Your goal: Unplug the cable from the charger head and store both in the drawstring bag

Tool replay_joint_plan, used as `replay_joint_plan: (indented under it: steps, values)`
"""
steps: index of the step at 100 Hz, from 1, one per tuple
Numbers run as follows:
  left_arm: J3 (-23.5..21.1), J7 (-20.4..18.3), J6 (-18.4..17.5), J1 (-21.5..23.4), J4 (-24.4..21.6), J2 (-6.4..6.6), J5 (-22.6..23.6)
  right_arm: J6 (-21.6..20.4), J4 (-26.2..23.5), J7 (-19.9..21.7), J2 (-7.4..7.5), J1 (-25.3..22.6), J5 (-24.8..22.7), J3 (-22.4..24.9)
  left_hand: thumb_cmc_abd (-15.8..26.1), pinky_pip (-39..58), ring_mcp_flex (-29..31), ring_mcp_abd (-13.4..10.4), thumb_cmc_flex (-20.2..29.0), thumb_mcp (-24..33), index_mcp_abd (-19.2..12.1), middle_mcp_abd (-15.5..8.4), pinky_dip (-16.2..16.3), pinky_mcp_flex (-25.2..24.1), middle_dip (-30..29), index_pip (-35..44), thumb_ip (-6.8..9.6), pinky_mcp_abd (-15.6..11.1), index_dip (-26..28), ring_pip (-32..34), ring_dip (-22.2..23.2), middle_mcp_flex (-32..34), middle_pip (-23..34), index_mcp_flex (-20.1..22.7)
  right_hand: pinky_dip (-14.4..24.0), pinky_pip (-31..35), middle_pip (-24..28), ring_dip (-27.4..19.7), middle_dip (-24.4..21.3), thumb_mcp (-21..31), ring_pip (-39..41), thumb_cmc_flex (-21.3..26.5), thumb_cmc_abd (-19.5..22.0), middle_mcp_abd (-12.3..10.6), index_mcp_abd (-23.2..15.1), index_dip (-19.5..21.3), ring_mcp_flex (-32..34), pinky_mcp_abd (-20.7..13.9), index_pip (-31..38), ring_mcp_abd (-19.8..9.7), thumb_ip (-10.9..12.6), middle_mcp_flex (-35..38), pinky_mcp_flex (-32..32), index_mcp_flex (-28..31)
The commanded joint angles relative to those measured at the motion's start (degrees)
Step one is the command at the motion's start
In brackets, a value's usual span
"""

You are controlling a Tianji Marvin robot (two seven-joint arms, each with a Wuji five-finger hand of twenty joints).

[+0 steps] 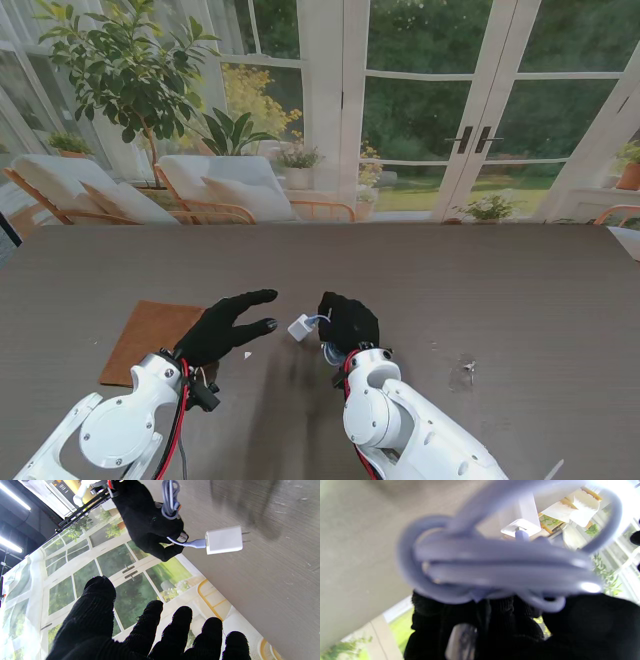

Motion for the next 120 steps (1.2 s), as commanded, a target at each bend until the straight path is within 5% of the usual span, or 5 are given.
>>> replay_joint_plan:
  steps: [1, 44, 48, 85, 120]
  values:
    - [0.0, -0.9, 0.2, -0.1, 0.6, -0.2, -0.1, -0.9, -1.9, 1.0, 0.62, 0.6, -0.5, 0.0, 2.6, 0.0, -0.3, -0.6, 1.0, -1.7, -0.5, -0.1, 0.6, -0.8, 0.1, -0.5, 1.01, -2.3, 0.0, -0.5, -0.3, -0.2, -0.1, 0.3, 3.0, 3.9, 2.4, 0.8, 1.4, 4.2, 3.8, 2.5, -1.3, 5.4, -6.9, 5.2, 1.4, -2.8, 7.5, -10.8, 0.4, 5.0, 28.5, 4.5]
    - [2.5, -0.8, -0.2, -5.2, 6.0, -0.27, 1.1, -4.8, -10.8, 5.2, 5.47, 0.4, -13.4, 2.8, -0.5, 0.1, -0.7, -1.1, 1.0, -0.2, 1.3, -0.8, 0.7, -0.9, 0.1, -1.7, 1.19, -2.5, -0.6, -0.5, -0.2, -1.9, -0.3, -2.0, 3.2, 3.9, 2.3, 1.4, 1.7, 3.8, 3.7, 2.3, -0.6, 5.0, -7.4, 5.5, 1.5, -3.7, 7.7, -11.5, 0.3, 4.9, 28.6, 4.0]
    - [2.8, -0.7, -0.4, -5.9, 6.6, -0.25, 1.6, -5.2, -11.7, 5.5, 5.8, 0.2, -14.3, 3.2, -2.6, 0.1, -0.8, -1.1, -3.0, 7.7, 1.8, -0.9, 0.8, -0.9, 0.1, -2.0, 0.11, -2.6, -1.7, -0.6, 0.0, -2.2, -0.4, -3.0, 3.2, 3.9, 2.3, 1.5, 1.8, 3.7, 3.6, 2.4, -0.5, 5.0, -7.4, 5.6, 1.5, -3.8, 7.7, -11.5, 0.3, 4.9, 28.6, 4.0]
    - [5.5, 0.3, -2.6, -12.1, 10.7, -0.14, 6.8, -9.6, -16.5, 5.2, 7.41, -1.1, -20.0, 5.7, -6.8, 0.2, -2.0, -2.3, -6.6, 13.6, 1.8, -3.2, 1.1, -1.2, 0.1, -5.1, -0.57, -3.4, -3.9, -0.7, 0.0, -6.3, -0.9, -11.8, 3.2, 4.0, 2.4, 1.7, 2.0, 3.3, 3.6, 2.0, 0.0, 4.5, -7.6, 5.6, 1.5, -4.5, 7.8, -12.1, 0.3, 4.8, 28.6, 3.5]
    - [9.1, 0.5, -8.0, -17.5, 15.6, -0.47, 4.9, -11.5, -18.2, 6.1, 7.89, -0.9, -21.2, 6.4, -8.5, 0.6, -1.8, -2.5, -7.7, 14.9, -8.8, -5.0, 1.6, -0.7, 0.3, -4.4, -1.05, -3.3, -3.8, -0.6, 0.0, -6.4, -0.6, -12.9, 3.2, 3.9, 2.3, 1.9, 2.0, 2.8, 3.5, 2.0, 0.5, 4.4, -7.8, 5.5, 1.5, -4.8, 7.9, -12.3, 0.4, 4.5, 28.6, 2.9]
